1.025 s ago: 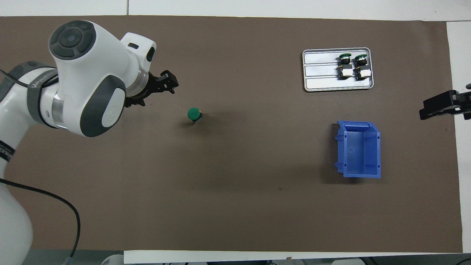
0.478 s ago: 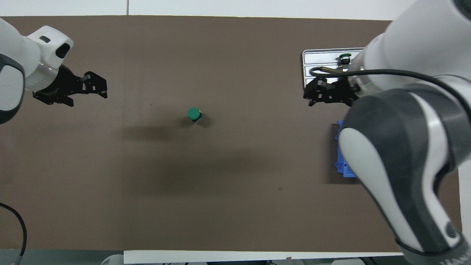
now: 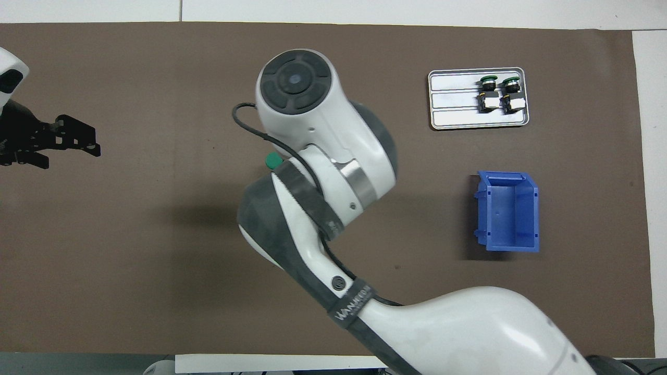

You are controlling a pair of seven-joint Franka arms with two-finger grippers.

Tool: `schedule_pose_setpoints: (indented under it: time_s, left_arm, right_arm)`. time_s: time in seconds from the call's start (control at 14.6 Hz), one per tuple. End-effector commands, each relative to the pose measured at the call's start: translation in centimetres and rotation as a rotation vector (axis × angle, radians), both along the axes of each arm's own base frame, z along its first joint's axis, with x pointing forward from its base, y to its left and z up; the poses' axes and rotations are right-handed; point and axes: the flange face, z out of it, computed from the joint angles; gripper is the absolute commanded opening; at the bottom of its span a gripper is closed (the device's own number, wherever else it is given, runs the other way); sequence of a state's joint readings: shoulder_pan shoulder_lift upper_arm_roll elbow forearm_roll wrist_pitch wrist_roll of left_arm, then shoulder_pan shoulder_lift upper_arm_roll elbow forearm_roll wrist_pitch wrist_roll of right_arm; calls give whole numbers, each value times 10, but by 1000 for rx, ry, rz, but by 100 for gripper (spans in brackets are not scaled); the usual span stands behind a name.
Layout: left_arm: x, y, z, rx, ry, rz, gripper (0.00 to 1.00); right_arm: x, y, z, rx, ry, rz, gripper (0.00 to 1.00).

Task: Place and press button with both arms
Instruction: 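Grasp the green button with the right gripper and lift it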

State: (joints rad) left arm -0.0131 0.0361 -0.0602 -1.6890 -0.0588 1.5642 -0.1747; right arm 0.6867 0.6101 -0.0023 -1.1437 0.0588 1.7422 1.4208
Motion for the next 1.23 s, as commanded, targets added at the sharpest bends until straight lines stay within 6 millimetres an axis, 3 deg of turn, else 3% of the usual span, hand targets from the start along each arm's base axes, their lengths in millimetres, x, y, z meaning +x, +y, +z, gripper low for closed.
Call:
schedule_pose_setpoints:
  time_s: [0.0, 0.34, 0.55, 0.61, 0.89, 1.02, 1.16]
  left_arm:
    - [-5, 4, 29, 48, 16, -32, 99]
    - [-22, 7, 44, 55, 17, -115, 99]
    - [-25, 8, 44, 55, 27, -116, 99]
    - [-26, 9, 47, 56, 21, -113, 99]
    - [-26, 11, 47, 57, 20, -112, 99]
    - [-26, 19, 48, 57, 19, -96, 99]
    - [-29, 22, 51, 57, 22, -92, 99]
  right_arm:
    - [14, 28, -25, 29, -37, -88, 99]
    - [23, 38, -66, 51, -70, -101, 99]
    - [23, 41, -93, 51, -69, -100, 99]
    - [15, 50, -102, 45, -62, -86, 99]
    - [17, 50, -107, 56, -66, -88, 99]
    - [15, 50, -118, 53, -66, -84, 92]
    - [13, 52, -125, 64, -77, -79, 77]
